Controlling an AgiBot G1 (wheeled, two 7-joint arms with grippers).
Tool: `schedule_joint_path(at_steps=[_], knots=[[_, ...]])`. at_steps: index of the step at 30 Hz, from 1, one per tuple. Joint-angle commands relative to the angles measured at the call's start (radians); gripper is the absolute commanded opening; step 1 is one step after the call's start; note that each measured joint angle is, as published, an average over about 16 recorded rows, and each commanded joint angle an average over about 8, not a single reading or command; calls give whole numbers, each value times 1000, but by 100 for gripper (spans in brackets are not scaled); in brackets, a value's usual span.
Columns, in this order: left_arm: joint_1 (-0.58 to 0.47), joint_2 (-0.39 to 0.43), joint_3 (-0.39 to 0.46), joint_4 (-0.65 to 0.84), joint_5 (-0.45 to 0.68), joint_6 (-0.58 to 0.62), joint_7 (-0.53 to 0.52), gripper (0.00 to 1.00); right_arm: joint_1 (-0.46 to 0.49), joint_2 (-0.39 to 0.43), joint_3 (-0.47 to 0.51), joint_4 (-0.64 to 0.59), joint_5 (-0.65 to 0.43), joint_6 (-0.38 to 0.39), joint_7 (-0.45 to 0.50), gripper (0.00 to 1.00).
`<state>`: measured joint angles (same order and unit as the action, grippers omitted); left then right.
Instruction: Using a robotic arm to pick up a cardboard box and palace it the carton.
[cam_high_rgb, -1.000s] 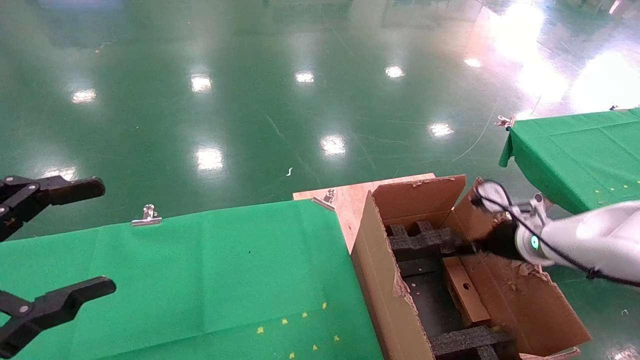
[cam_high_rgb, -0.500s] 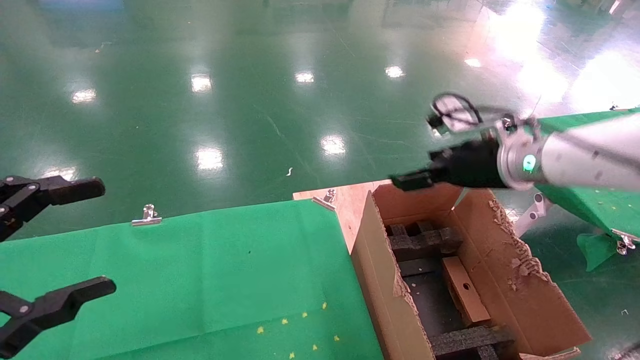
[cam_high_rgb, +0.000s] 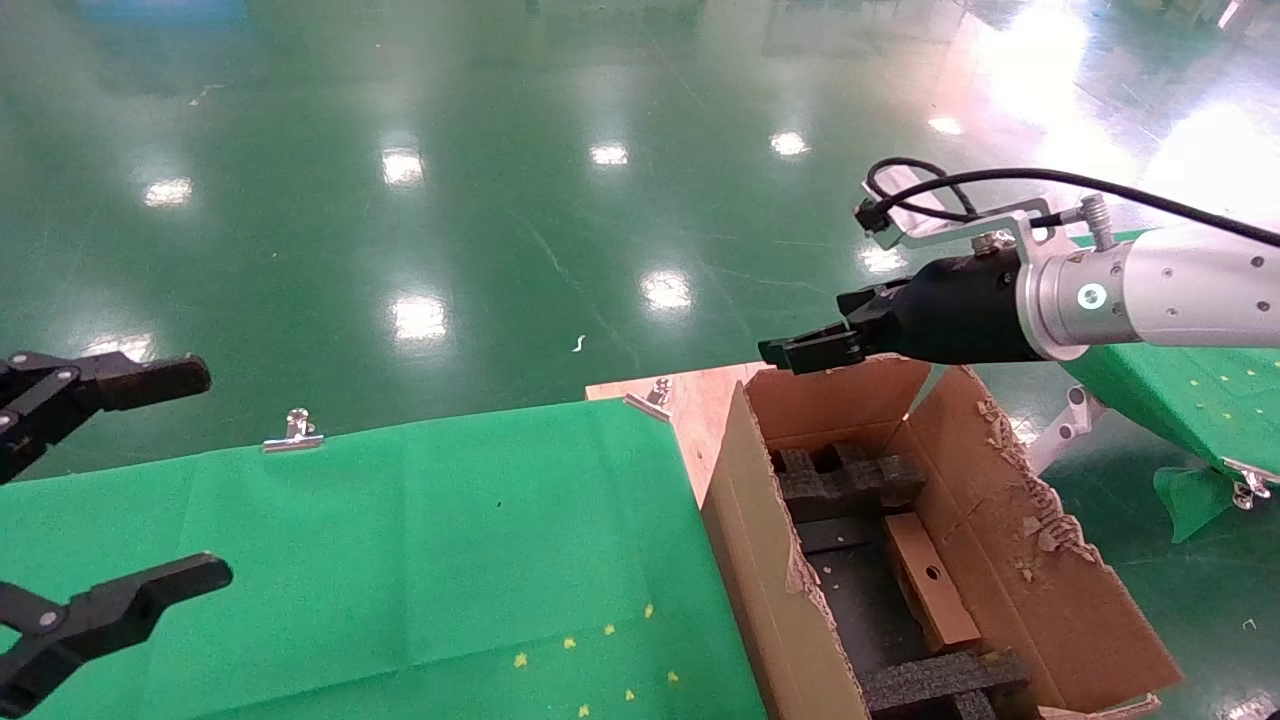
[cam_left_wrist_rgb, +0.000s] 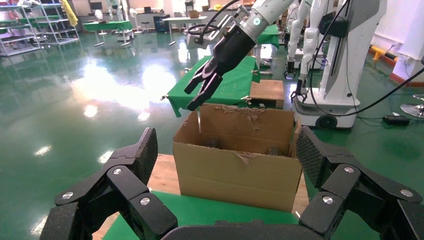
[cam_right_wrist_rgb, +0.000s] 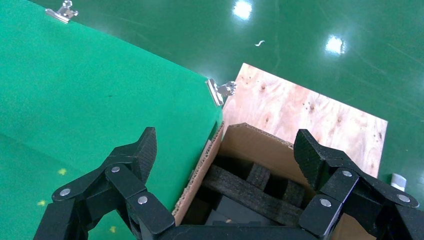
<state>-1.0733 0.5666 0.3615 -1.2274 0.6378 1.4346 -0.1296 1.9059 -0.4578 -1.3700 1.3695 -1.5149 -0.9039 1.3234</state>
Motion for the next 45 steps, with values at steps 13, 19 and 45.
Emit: schedule_joint_path(at_steps=[13, 19, 45], knots=[[0, 0, 0, 0, 0, 0, 0, 100, -112, -22, 134, -11, 82, -65, -135, 100], [0, 0, 0, 0, 0, 0, 0, 100, -195, -37, 244, -20, 163, -126, -251, 100], [0, 0, 0, 0, 0, 0, 0, 100, -553, -103, 721, -57, 513, -388, -749, 100]])
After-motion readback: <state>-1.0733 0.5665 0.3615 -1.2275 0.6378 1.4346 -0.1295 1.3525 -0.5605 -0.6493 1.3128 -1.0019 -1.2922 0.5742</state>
